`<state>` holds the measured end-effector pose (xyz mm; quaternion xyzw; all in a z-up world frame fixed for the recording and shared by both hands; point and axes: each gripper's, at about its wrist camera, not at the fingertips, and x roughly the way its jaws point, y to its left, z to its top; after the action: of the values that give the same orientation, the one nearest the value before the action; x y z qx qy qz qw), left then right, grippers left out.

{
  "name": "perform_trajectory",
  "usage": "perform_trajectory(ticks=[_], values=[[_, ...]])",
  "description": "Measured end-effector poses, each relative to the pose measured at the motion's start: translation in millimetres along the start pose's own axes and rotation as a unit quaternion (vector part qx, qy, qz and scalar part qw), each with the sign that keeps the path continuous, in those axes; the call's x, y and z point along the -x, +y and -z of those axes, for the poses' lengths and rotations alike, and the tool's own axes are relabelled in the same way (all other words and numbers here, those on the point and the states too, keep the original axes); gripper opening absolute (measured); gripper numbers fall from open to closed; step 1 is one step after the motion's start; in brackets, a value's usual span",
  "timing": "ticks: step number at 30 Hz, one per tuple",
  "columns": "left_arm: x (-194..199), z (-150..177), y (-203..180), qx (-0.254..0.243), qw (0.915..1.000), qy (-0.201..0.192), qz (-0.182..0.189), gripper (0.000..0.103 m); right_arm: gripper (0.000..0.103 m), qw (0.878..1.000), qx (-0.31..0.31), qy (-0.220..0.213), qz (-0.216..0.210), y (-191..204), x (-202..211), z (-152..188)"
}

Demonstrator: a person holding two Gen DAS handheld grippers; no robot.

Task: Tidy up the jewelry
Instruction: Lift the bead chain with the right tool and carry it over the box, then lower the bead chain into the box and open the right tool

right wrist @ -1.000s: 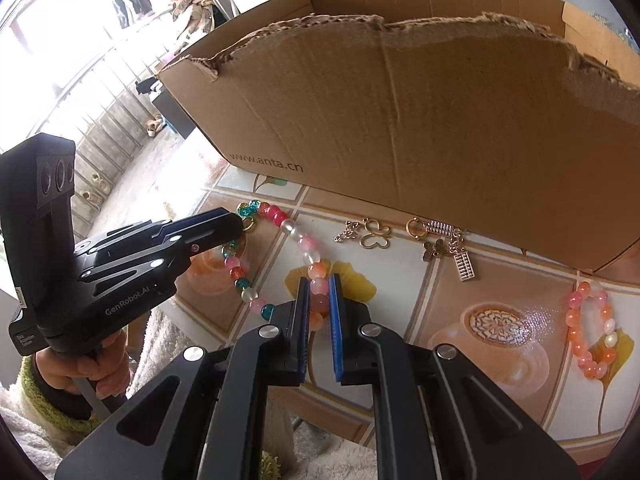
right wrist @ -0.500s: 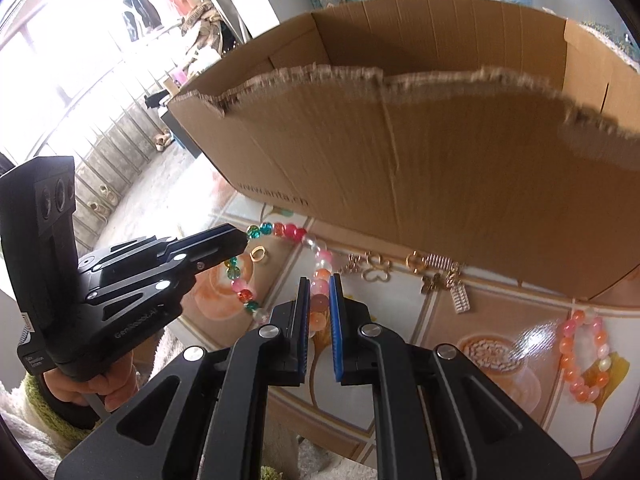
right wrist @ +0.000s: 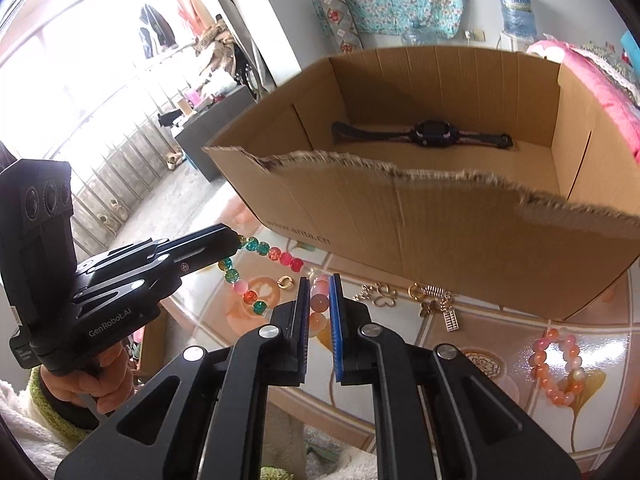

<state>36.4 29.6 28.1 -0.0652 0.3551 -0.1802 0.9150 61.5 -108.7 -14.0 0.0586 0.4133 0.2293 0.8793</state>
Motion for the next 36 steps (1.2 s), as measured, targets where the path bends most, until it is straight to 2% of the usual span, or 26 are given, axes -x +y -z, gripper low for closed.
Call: perform_trajectory(ticks=[11, 18, 23, 28, 36], values=[[44, -22, -18, -0.026, 0.9981, -0.052, 0.018, 0.008, 0.01, 0.999, 0.022, -0.047, -0.018, 26, 42, -15], [69, -54, -30, -0.058, 0.9935, -0.095, 0.022, 0.008, 0.01, 0.996, 0.037, -0.073, -0.034, 31, 61, -48], [69, -81, -37, -0.082, 0.9905, -0.108, 0.025, 0.008, 0.01, 0.995, 0.048, -0.08, -0.046, 28, 61, -78], [43, -110, -36, -0.098, 0.9905, -0.094, 0.022, 0.008, 0.01, 0.996, 0.043, -0.061, -0.049, 15, 41, -110], [-29, -135, -22, -0.111, 0.9935, -0.024, 0.009, 0.008, 0.01, 0.997, -0.012, 0.052, -0.061, -31, -33, -156]])
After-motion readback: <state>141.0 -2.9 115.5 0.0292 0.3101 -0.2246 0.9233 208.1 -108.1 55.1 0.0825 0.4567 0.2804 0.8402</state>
